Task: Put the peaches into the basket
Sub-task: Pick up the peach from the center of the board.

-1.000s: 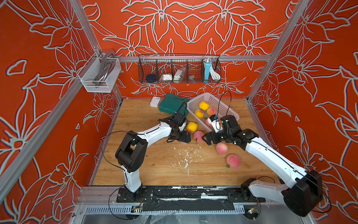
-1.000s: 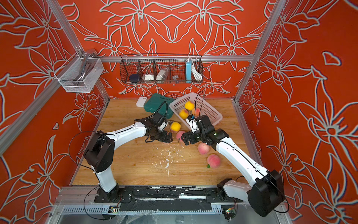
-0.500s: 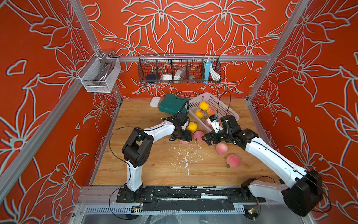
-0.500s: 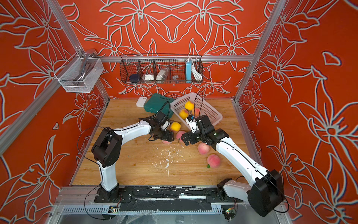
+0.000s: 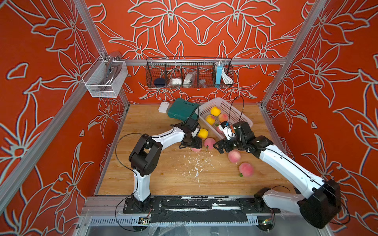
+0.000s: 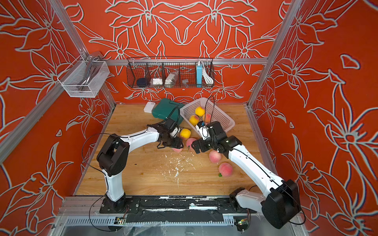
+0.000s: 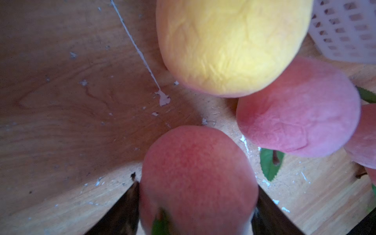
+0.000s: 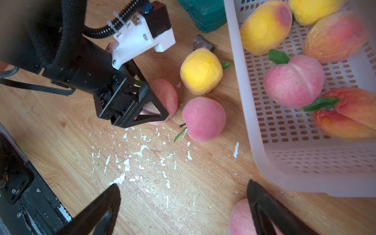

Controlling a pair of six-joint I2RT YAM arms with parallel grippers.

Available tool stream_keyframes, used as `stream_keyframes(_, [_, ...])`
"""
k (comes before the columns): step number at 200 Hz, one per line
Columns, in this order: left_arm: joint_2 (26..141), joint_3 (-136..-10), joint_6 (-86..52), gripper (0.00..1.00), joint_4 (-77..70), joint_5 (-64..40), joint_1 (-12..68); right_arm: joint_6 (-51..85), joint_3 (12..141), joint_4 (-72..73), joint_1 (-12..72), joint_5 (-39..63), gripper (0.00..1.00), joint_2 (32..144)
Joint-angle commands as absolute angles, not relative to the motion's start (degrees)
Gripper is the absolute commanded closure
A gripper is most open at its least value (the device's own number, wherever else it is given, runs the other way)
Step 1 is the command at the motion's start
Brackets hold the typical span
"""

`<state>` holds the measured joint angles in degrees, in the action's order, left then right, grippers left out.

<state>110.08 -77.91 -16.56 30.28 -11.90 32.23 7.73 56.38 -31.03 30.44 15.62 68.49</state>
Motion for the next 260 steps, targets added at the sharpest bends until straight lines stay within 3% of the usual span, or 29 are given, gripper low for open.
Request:
stream_keyframes(1, [108.21,-76.25,-16.61,0.32,31.44,-12.78,32.0,6.32,57.4,-31.25,30.77,17.93,0.01,67.4])
stream_keyframes(44, [101.54,-73.07,-17.84,0.32,32.19,-14.85,31.24,4.82,55.92,-28.06,30.85,20.45,0.01,63.24])
stream_keyframes(120, [89.75,-68.12,-27.48,0.31,26.63,-32.66,26.44,1.56,56.26,-25.68,31.92,23.01,0.01,62.25])
stream_keyframes(162, [87.87,-69.52,-30.7,0.3,24.88,-39.0,25.89,0.35,56.85,-22.85,33.33,26.78,0.01,63.81])
stream_keyframes(260, [86.66,-69.95,-35.63,0.3,19.88,-45.95,25.66,0.79,60.02,-19.94,35.99,25.15,0.01,70.52])
